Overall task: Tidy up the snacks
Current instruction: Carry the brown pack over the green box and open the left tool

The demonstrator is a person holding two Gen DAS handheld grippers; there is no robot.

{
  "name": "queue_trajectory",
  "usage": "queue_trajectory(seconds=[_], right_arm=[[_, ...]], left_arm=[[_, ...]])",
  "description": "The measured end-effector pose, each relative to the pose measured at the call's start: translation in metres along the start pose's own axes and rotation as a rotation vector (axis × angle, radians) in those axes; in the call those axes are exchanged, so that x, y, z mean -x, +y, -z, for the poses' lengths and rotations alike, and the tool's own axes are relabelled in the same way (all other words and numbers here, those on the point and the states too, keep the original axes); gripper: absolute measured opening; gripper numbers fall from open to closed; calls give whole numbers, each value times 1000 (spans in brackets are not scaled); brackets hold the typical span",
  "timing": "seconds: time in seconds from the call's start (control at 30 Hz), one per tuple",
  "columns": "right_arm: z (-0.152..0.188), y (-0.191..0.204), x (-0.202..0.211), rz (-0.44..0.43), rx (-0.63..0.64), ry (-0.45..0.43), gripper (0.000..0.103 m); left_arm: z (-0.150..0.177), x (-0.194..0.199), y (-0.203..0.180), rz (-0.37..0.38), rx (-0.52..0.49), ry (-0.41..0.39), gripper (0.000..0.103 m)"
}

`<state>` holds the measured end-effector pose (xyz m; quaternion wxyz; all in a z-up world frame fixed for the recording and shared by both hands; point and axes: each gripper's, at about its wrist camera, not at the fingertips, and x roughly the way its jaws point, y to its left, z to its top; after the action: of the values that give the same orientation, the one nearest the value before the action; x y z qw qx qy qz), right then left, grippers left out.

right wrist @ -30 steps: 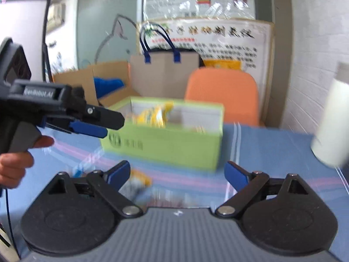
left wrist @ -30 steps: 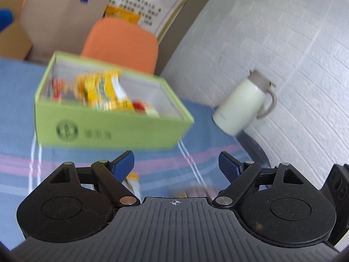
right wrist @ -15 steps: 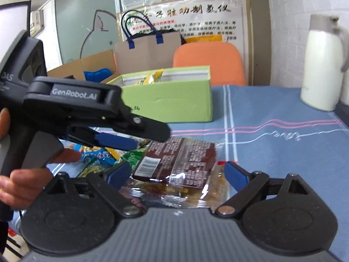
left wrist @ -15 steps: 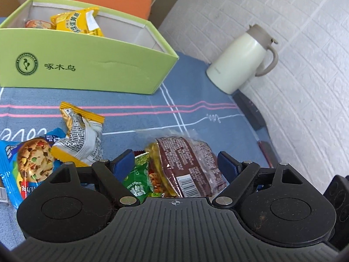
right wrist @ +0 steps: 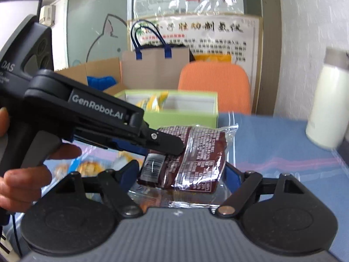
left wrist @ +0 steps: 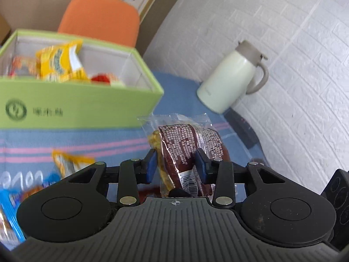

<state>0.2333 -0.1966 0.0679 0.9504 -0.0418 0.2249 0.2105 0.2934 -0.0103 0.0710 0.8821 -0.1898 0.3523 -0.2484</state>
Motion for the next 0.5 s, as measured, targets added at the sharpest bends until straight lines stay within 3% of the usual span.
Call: queue_trajectory(seconds=[0.13,0.27,0.5], right_arm=[[-43,-7,-32,-9,67,-47,84],[-85,-25,-83,-64,73,-43,84],[-99,-41,-172,-118,41,44,84]], left_arm=[[-48,-1,3,-28,-21,-66,17],[-98,-15,13,-102,-53,-119,18],[-141,-70,62,-201,-23,-72,20]])
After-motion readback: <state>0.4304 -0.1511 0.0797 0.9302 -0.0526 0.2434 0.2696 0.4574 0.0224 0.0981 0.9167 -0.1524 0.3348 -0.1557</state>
